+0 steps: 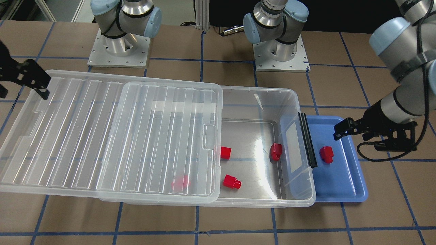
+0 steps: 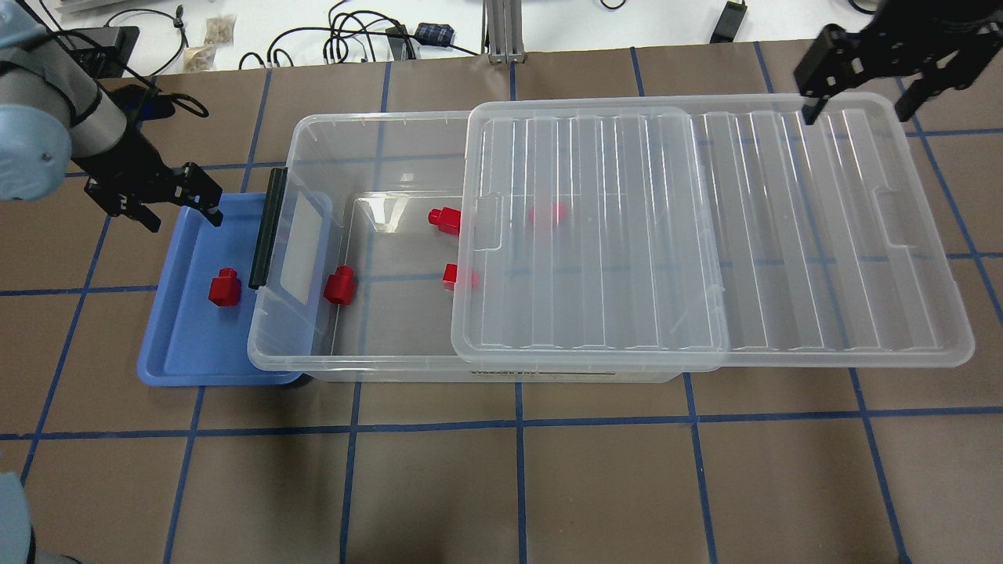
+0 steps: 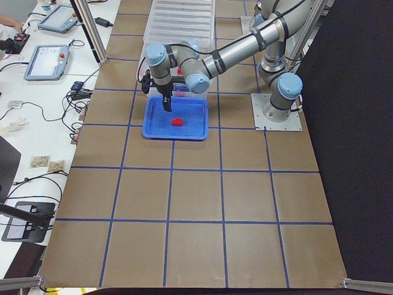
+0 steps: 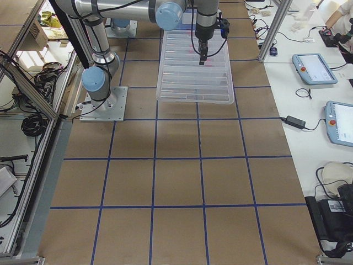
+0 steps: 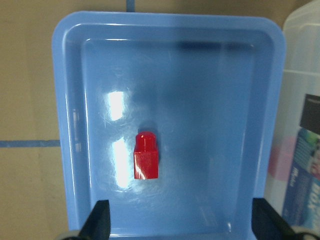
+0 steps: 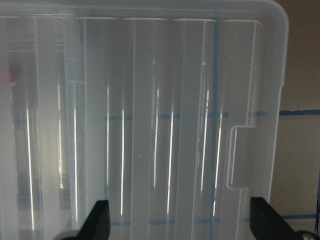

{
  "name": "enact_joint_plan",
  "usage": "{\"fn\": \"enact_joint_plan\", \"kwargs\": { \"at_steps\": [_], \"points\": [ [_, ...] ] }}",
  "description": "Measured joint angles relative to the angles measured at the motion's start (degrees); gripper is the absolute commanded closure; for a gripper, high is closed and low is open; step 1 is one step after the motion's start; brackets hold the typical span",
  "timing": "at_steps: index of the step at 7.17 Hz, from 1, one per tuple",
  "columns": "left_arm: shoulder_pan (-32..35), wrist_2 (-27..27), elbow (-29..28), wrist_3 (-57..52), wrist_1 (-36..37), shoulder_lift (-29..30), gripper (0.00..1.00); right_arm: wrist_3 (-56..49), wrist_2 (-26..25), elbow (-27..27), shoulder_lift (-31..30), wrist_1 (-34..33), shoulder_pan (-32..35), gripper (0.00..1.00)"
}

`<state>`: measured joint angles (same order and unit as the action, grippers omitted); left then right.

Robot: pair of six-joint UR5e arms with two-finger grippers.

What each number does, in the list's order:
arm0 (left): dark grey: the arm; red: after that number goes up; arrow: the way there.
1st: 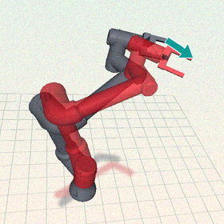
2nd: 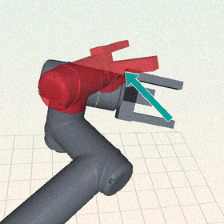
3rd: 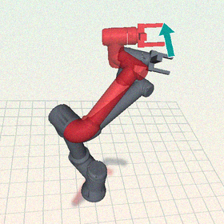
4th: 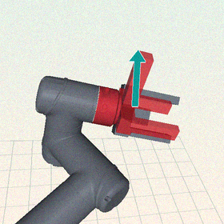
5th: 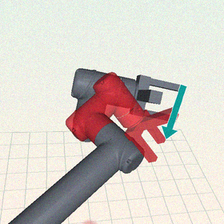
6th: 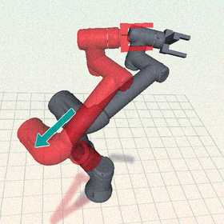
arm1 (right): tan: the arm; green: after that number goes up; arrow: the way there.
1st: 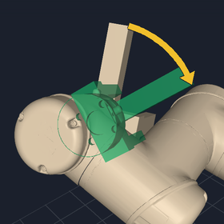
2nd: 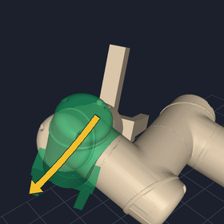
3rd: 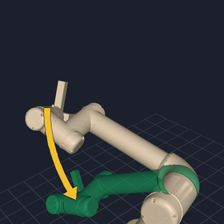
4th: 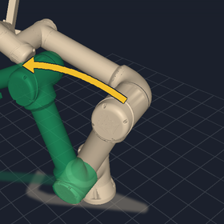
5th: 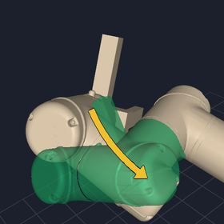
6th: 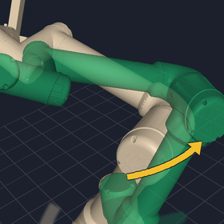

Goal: Place red block in blue tray from box

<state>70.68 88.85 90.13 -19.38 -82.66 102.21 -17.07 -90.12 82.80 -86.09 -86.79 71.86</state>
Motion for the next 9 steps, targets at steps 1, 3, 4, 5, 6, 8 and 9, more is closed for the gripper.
{"fn": "enact_joint_plan", "kwargs": {
  "at_steps": [1, 3, 4, 5, 6, 8, 9],
  "points": [
    [2.22, -0.01, -2.15, 1.91, -3.53, -2.85, 0.0, -4.89, 0.09, 1.78, 0.07, -0.16, -4.4, 0.0],
    [8.38, -0.34, -2.74, 7.87, -7.14, -7.7, 0.0, -16.03, 0.03, 7.47, 0.56, -5.72, -12.44, 0.0],
    [11.76, -0.24, -2.25, 11.53, -7.61, -8.15, 0.0, -21.22, 0.03, 10.78, 1.51, -10.81, -15.84, 0.0],
    [14.18, -0.08, -1.14, 13.74, -7.46, -8.49, 0.0, -23.84, 0.1, 13.59, 2.48, -15.22, -18.09, 0.0],
    [15.57, 0.37, 0.26, 14.83, -7.11, -9.18, 0.0, -24.53, 0.19, 16.02, 3.62, -17.94, -19.13, 0.0],
    [16.7, 1.33, 1.66, 15.56, -6.65, -10.1, 0.0, -24.32, -0.08, 18.44, 5.74, -21.66, -19.56, 0.0],
    [16.91, 1.47, 1.79, 15.51, -6.53, -10.37, 0.0, -24.15, -0.06, 18.67, 5.9, -22.39, -19.41, 0.0]
  ]
}}
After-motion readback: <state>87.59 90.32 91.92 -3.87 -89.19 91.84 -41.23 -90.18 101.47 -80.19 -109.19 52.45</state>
